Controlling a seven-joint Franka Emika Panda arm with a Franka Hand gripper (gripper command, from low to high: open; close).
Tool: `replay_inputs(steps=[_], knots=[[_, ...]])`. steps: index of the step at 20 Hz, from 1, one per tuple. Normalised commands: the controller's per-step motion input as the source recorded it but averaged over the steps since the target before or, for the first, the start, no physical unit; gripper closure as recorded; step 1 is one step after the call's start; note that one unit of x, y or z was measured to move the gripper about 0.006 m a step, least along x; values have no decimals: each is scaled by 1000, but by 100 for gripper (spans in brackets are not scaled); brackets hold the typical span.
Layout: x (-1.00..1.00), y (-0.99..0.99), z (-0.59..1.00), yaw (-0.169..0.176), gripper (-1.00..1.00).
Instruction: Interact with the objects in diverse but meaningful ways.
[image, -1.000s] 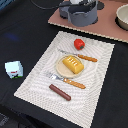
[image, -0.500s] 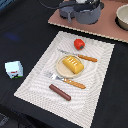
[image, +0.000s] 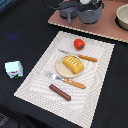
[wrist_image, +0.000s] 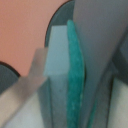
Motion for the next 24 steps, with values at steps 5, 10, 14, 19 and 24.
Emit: replay_inputs(steps=[5,10,14,19,24], knots=[[247,537,136,5,100],[15,267,5,17,100],[33,329,0,24,100],[90,547,0,30,100],[135,615,3,25,100]])
